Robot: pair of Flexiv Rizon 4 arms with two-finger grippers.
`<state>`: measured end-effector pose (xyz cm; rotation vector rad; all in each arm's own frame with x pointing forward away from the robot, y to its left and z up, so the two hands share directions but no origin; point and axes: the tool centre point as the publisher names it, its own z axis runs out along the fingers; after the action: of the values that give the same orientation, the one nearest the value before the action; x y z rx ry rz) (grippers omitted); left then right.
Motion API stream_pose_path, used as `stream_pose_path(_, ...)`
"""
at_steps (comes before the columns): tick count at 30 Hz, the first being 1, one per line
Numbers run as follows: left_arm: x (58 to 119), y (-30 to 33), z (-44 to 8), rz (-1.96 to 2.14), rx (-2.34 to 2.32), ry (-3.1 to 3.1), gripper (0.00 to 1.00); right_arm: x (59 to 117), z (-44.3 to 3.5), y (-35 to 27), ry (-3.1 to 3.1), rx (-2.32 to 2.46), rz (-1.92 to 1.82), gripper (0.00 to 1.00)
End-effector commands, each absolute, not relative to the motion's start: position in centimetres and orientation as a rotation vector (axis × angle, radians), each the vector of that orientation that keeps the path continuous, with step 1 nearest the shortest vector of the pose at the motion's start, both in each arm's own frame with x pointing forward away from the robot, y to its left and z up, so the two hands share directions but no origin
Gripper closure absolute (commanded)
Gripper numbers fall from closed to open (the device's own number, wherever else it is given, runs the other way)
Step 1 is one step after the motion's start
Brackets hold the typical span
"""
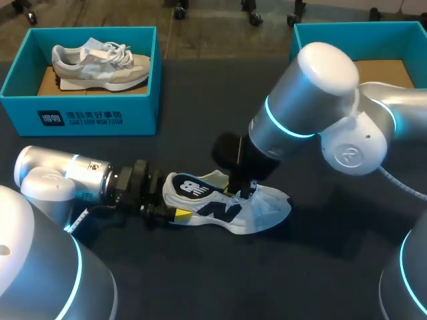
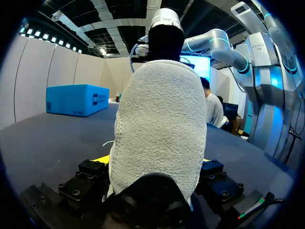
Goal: Take the shoe out of the shoebox, open the shoe tongue, remove and reinsert the insole, then place the shoe into the shoebox
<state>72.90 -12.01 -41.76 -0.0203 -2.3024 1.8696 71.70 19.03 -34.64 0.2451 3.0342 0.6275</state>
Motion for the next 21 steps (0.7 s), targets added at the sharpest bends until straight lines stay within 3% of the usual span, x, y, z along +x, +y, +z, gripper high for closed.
stream_pose_path(1,73.0,-12.2,-42.7,1.872,-0.019,-2.302,1.00,72.0,-34.0,18.8,3.027,0.212,0.667,1.00)
stream_pose_path(21,73.0,-12.2,-42.7,1.872,-0.019,-2.302,1.00,72.3,-32.9,18.9,3.017,0.035,0.737,1.00)
